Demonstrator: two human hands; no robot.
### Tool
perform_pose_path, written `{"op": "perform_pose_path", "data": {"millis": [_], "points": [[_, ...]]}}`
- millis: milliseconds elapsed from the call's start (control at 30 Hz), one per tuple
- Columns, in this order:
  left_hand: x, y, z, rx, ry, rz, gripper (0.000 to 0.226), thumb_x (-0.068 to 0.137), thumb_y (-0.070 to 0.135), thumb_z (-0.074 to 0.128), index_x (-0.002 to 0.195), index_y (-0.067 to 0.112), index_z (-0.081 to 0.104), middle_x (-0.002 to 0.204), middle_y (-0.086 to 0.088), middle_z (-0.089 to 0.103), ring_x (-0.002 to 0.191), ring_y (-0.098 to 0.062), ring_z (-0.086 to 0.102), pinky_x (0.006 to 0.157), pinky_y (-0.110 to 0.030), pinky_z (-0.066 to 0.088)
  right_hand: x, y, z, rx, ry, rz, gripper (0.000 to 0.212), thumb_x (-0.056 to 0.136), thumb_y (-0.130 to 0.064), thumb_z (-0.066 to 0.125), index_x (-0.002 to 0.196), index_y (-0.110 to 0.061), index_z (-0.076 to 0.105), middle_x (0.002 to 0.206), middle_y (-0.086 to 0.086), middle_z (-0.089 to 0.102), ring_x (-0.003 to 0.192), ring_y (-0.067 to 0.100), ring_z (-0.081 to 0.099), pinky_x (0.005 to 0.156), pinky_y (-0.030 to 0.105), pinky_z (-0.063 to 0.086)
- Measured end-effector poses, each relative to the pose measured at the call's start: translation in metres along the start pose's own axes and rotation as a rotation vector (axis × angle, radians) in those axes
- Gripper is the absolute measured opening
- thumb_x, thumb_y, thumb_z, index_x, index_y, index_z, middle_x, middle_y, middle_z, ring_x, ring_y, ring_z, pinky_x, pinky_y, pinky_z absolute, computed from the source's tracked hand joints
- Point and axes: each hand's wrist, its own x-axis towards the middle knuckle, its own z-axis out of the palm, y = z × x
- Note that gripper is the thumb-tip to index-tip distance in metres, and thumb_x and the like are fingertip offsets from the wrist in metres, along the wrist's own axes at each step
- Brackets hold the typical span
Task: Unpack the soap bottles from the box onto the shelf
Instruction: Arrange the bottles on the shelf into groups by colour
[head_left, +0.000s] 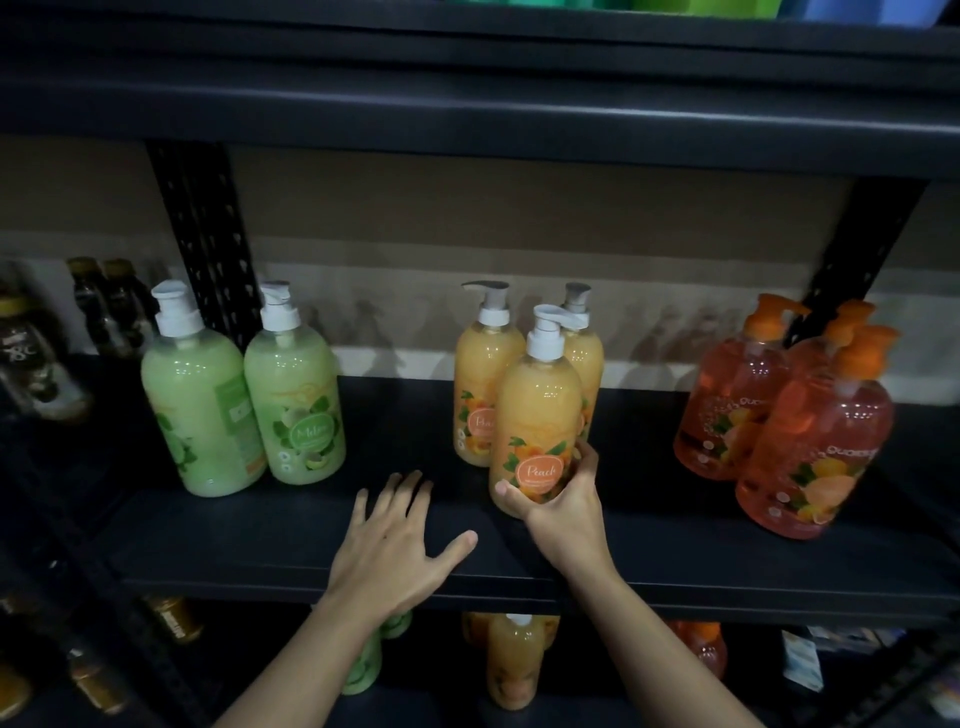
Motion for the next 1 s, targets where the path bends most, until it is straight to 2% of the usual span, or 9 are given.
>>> {"op": "perform_pose_path", "data": {"millis": [167, 267, 433, 667, 1000], "points": [[0.0017, -0.0001, 0.0006, 0.001, 0.003, -0.002, 0.118, 0.064, 0.088, -0.015, 0.155, 0.022, 0.016, 0.163, 0.006, 0.01, 0.15, -0.013, 0.002, 0.122, -0.044, 0.002, 0.0025, 0.0012, 0.0004, 0.003, -0.003, -0.013, 0.107, 0.062, -0.038, 0.09, 0.145, -0.028, 0.023, 0.128, -0.006, 0.054, 0.118, 0.014, 0.055, 0.099, 0.035, 0.049], [0.0025, -0.0008, 0.0013, -0.001, 0.006, -0.004, 0.12, 0.063, 0.089, -0.017, 0.155, 0.021, 0.017, 0.163, 0.006, 0.01, 0.15, -0.013, 0.002, 0.122, -0.044, 0.003, 0.0033, 0.0014, 0.0013, 0.006, 0.002, -0.026, 0.102, 0.062, -0.037, 0.09, 0.143, -0.027, 0.028, 0.125, -0.008, 0.055, 0.115, 0.012, 0.056, 0.096, 0.031, 0.049], [0.0019, -0.0001, 0.0009, -0.001, 0.0, -0.003, 0.118, 0.064, 0.089, -0.015, 0.155, 0.021, 0.017, 0.163, 0.006, 0.01, 0.15, -0.013, 0.001, 0.122, -0.044, 0.002, 0.002, 0.0032, 0.0011, -0.013, 0.012, -0.036, 0.097, 0.063, -0.039, 0.089, 0.142, -0.029, 0.034, 0.124, -0.008, 0.054, 0.116, 0.011, 0.054, 0.096, 0.029, 0.047], [0.0011, 0.0007, -0.0007, 0.004, -0.011, -0.007, 0.115, 0.065, 0.088, -0.012, 0.156, 0.022, 0.015, 0.163, 0.007, 0.008, 0.15, -0.012, 0.0, 0.123, -0.043, 0.002, 0.0027, 0.0045, 0.002, -0.041, 0.015, -0.031, 0.099, 0.062, -0.043, 0.088, 0.144, -0.03, 0.033, 0.127, -0.007, 0.055, 0.118, 0.012, 0.053, 0.101, 0.037, 0.049], [-0.0003, 0.001, -0.0011, -0.019, -0.038, -0.012, 0.103, 0.075, 0.086, 0.002, 0.156, 0.023, 0.014, 0.163, 0.007, 0.007, 0.15, -0.011, -0.001, 0.122, -0.042, 0.001, -0.0005, 0.0012, -0.0014, -0.055, -0.001, -0.022, 0.094, 0.063, -0.044, 0.087, 0.141, -0.031, 0.036, 0.122, -0.007, 0.056, 0.113, 0.011, 0.055, 0.096, 0.033, 0.051]]}}
